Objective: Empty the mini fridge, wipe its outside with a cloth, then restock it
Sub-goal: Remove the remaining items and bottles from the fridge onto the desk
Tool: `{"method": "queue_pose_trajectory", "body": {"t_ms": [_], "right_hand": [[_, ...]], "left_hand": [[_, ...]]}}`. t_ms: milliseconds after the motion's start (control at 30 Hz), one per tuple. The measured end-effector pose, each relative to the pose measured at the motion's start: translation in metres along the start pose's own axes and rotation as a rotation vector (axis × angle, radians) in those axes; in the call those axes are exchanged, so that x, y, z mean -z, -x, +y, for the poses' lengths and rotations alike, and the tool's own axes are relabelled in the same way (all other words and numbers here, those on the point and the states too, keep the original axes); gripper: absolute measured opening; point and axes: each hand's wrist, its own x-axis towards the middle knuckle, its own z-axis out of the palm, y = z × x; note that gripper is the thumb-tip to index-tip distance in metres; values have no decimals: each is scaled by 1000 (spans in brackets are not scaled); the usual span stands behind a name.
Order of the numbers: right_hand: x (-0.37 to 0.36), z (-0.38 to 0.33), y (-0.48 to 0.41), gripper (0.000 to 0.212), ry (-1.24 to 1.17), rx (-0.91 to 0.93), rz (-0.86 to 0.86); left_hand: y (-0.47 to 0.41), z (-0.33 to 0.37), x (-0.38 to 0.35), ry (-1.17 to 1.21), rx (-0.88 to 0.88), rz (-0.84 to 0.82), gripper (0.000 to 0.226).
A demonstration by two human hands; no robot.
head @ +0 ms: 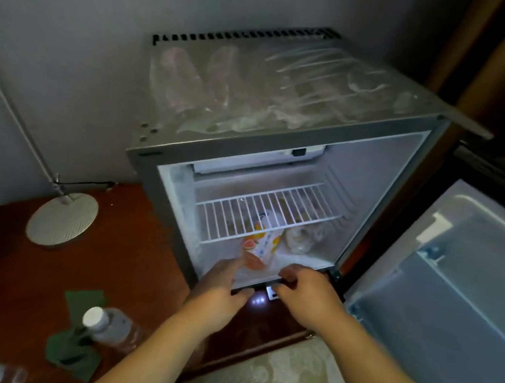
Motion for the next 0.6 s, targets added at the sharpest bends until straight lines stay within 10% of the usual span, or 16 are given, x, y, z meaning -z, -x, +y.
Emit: {"method": "queue_pose_trajectory", "body": {"t_ms": [600], "right_hand": [[-9,55,-55,41,-312,-191,-98]], "left_hand": [[-93,-1,-69,74,419,166,70]]}}
